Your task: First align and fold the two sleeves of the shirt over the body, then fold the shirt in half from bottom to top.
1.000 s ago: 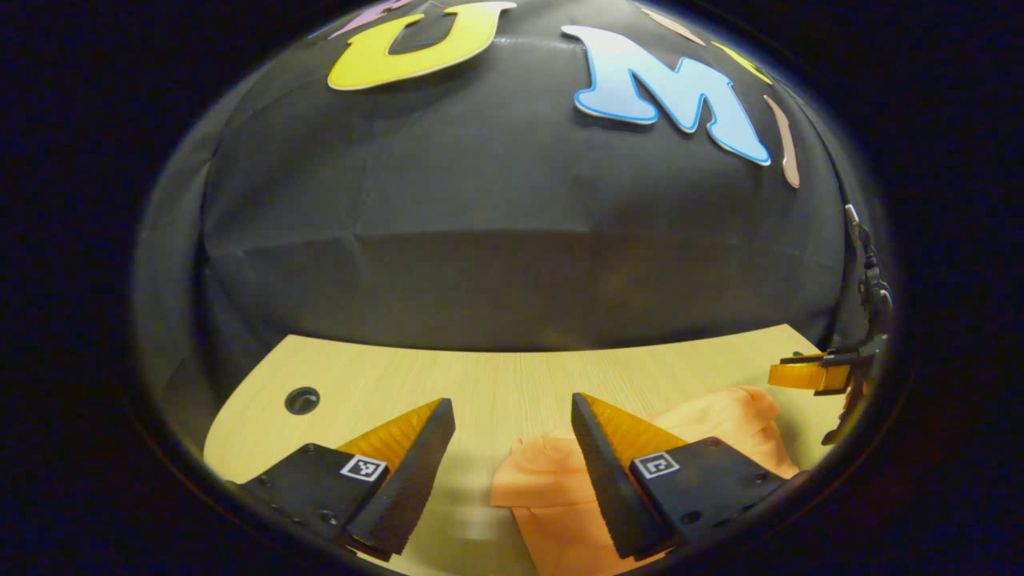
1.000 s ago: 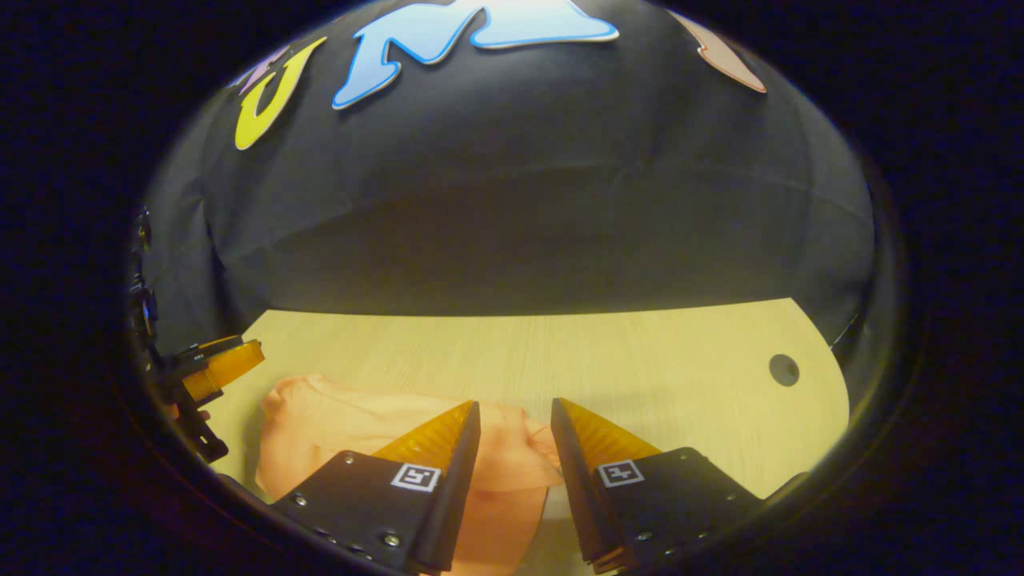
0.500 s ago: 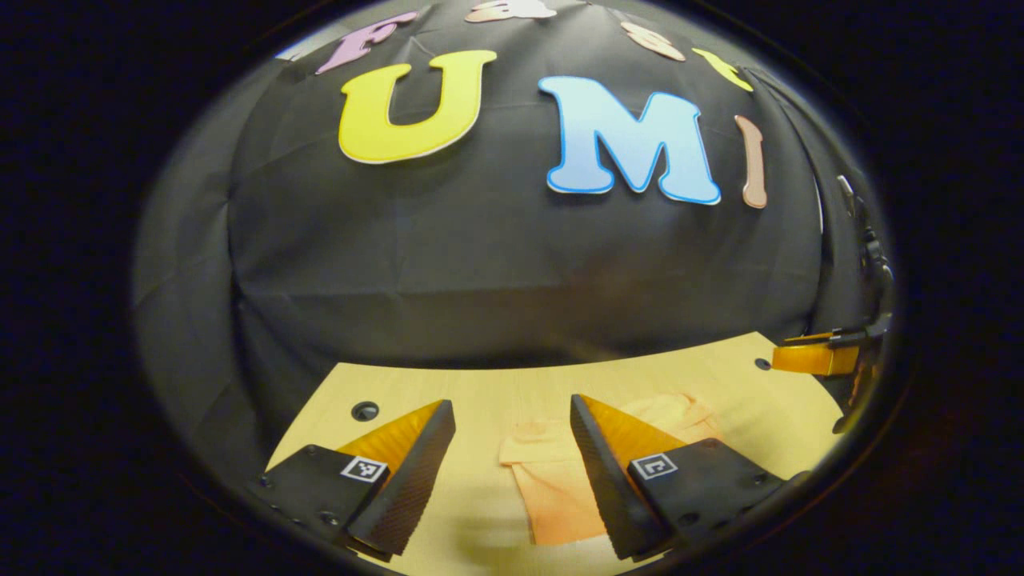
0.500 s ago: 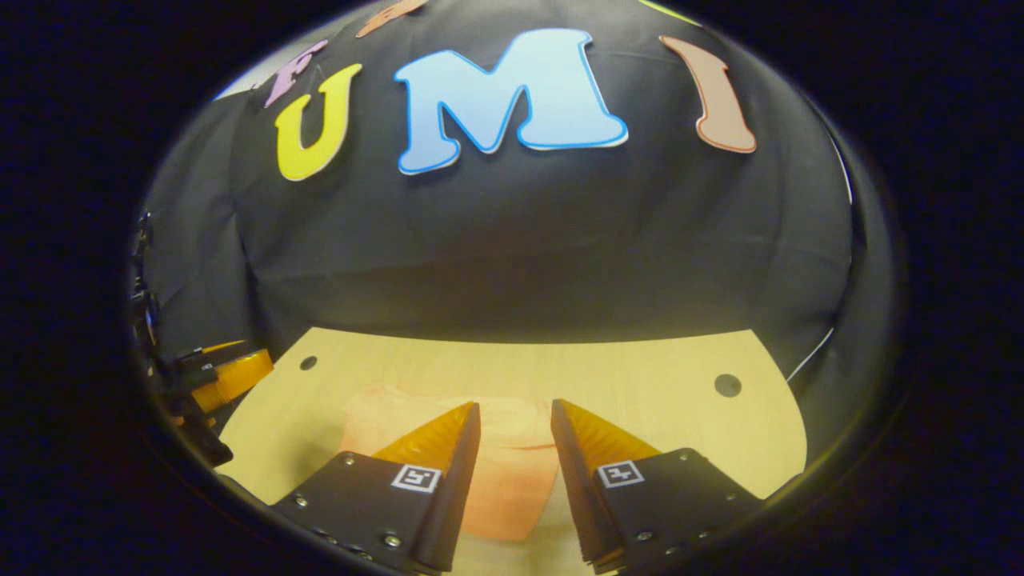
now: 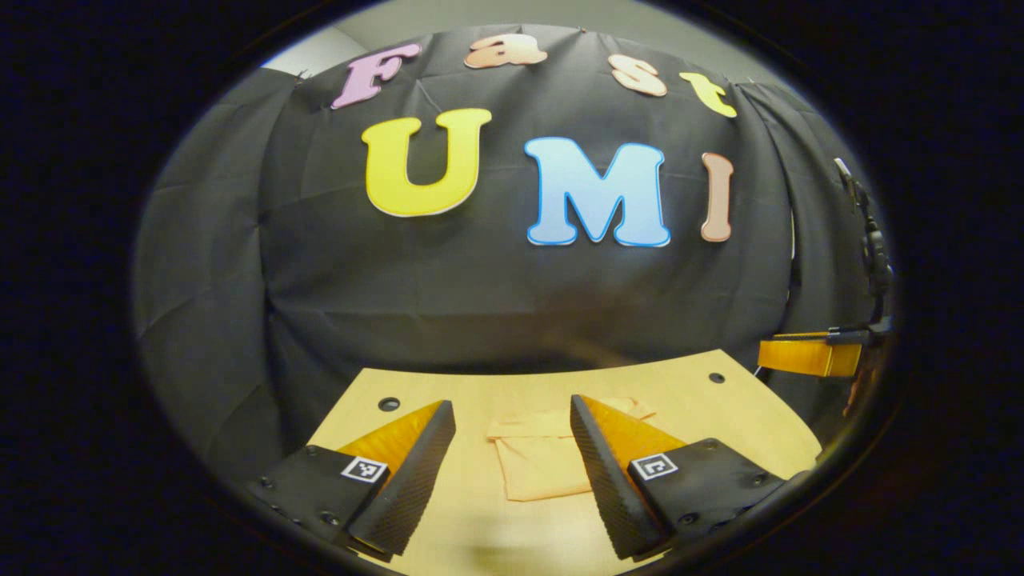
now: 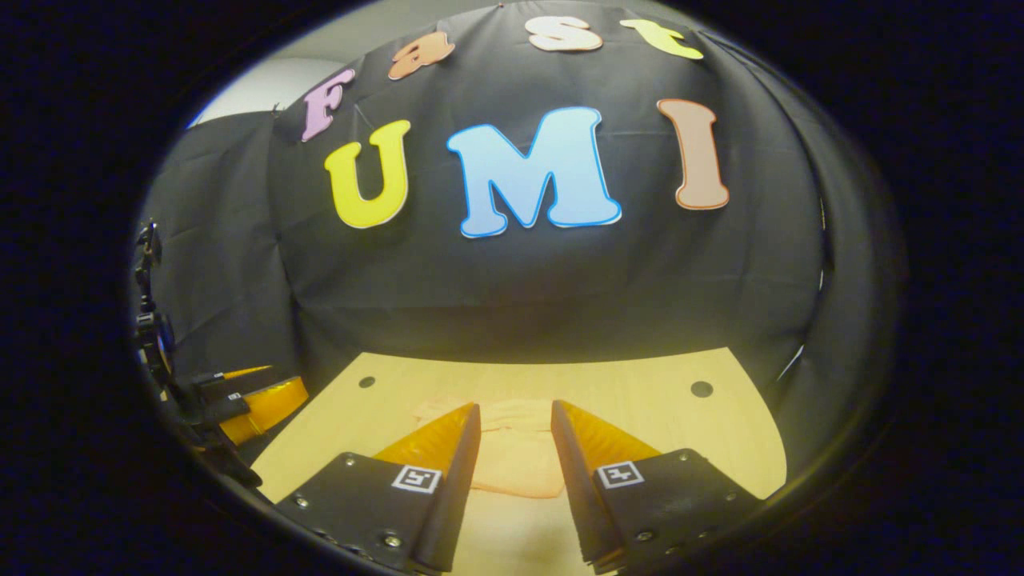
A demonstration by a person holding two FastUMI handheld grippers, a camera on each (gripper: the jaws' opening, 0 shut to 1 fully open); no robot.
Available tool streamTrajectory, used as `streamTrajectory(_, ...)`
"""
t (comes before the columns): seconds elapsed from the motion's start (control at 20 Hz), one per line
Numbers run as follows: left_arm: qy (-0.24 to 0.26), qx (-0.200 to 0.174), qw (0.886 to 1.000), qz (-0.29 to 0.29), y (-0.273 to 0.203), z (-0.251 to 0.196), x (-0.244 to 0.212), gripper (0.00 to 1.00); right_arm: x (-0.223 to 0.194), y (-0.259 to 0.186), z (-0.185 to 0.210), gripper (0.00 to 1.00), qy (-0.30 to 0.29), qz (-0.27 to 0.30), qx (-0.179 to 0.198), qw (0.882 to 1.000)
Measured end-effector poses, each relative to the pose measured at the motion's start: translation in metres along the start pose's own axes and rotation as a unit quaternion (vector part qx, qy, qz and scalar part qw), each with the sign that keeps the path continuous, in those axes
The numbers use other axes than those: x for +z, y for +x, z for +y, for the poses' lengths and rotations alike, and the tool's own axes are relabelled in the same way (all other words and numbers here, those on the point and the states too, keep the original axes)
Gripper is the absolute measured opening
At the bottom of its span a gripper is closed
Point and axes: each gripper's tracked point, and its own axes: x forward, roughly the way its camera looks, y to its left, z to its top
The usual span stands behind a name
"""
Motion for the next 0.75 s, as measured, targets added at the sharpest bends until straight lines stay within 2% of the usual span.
streamTrajectory(0.15,-0.008,0.013,1.0,-0.027,-0.041,0.0,0.011,0.97,0.01,-0.03,0.009,0.56,-0.003,-0.034,0.0,0.999)
streamTrajectory(0.25,-0.01,0.006,0.999,-0.051,-0.064,-0.006,0.021,0.92,0.016,-0.05,0.015,0.56,-0.004,-0.059,0.003,0.998)
streamTrajectory(0.4,0.003,0.007,0.997,-0.071,-0.085,-0.001,0.023,0.92,0.019,-0.076,0.025,0.56,-0.018,-0.088,0.001,0.996)
streamTrajectory(0.65,0.013,0.008,0.996,-0.093,-0.113,0.001,0.031,0.92,0.012,-0.103,0.034,0.56,-0.042,-0.102,-0.007,0.994)
streamTrajectory(0.7,0.014,0.007,0.995,-0.095,-0.115,-0.001,0.032,0.92,0.011,-0.106,0.035,0.51,-0.043,-0.101,-0.008,0.994)
streamTrajectory(0.75,0.015,0.004,0.995,-0.097,-0.116,-0.001,0.033,0.92,0.01,-0.107,0.035,0.51,-0.04,-0.101,-0.007,0.994)
